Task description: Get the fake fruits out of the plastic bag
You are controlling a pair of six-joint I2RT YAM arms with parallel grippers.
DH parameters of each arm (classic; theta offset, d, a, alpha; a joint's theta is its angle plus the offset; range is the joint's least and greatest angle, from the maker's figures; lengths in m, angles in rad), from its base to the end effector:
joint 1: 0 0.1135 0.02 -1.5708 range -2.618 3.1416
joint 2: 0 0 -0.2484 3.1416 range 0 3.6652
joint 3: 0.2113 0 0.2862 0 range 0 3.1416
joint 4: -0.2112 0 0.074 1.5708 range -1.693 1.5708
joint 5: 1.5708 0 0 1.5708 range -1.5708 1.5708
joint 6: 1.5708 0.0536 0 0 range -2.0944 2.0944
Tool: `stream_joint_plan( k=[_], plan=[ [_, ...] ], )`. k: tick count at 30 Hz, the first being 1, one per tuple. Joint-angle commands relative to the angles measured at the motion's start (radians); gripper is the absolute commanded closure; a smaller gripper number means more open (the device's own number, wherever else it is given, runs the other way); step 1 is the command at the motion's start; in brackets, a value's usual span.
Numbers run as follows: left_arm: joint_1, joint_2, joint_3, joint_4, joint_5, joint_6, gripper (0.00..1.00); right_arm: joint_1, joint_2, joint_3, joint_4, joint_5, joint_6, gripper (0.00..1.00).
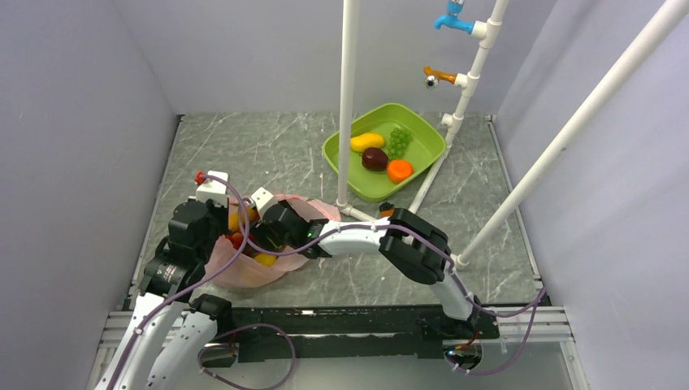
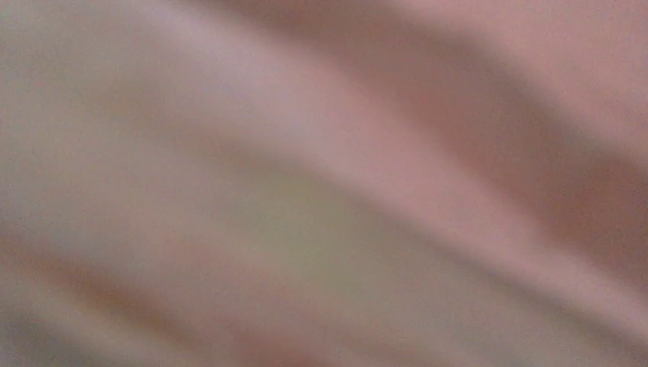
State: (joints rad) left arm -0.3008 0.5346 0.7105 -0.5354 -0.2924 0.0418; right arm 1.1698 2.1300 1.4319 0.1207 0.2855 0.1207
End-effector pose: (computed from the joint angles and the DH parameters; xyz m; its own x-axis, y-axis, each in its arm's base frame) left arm 0.1847 -0.0411 0.3040 -0.3345 0.1457 -0.9311 0.0400 0.9893 0.1404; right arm 0.2129 0.4635 0.1217 -0.3068 -0.4275 -0.8504 -0.7599 0.6480 -0.0517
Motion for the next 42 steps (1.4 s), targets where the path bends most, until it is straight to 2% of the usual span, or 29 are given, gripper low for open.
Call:
stream_joint_plan(
  k=[1, 3, 6, 8, 15, 24, 27, 30, 34, 39, 42],
  plan=[
    [-0.003, 0.002, -0.002, 0.038, 0.009, 0.009, 1.0, -0.004, 0.019, 0.012, -0.054, -0.021, 0.001, 0.25],
    [-0.003, 0.004, 0.0, 0.041, 0.01, 0.01, 1.0, -0.004, 0.007, 0.024, -0.06, -0.028, -0.002, 0.35],
    [-0.003, 0.007, -0.001, 0.041, 0.01, 0.01, 1.0, -0.004, -0.018, 0.056, -0.086, -0.023, 0.005, 0.56],
    [-0.003, 0.006, -0.001, 0.04, 0.01, 0.01, 1.0, -0.006, -0.059, 0.062, -0.087, -0.037, 0.019, 0.62],
    [-0.003, 0.007, -0.002, 0.04, 0.01, 0.009, 1.0, -0.031, -0.165, 0.068, -0.102, -0.114, 0.116, 0.69],
    [-0.004, 0.012, 0.0, 0.039, 0.01, 0.01, 1.0, -0.058, -0.244, 0.054, -0.129, -0.23, 0.235, 0.71],
    [-0.004, 0.012, 0.0, 0.04, 0.009, 0.009, 1.0, -0.071, -0.308, 0.025, -0.113, -0.278, 0.27, 0.73],
    [-0.004, 0.013, 0.0, 0.04, 0.011, 0.01, 1.0, -0.094, -0.383, -0.027, -0.064, -0.391, 0.314, 0.76],
    [-0.004, 0.012, 0.001, 0.041, 0.011, 0.01, 1.0, -0.111, -0.513, -0.105, -0.015, -0.438, 0.339, 0.81],
    [-0.004, 0.001, 0.001, 0.038, 0.007, 0.008, 1.0, -0.121, -0.705, -0.211, 0.006, -0.368, 0.314, 0.8],
    [-0.004, -0.008, 0.001, 0.037, 0.006, 0.007, 1.0, -0.123, -0.845, -0.26, -0.056, -0.188, 0.249, 0.8]
  ],
)
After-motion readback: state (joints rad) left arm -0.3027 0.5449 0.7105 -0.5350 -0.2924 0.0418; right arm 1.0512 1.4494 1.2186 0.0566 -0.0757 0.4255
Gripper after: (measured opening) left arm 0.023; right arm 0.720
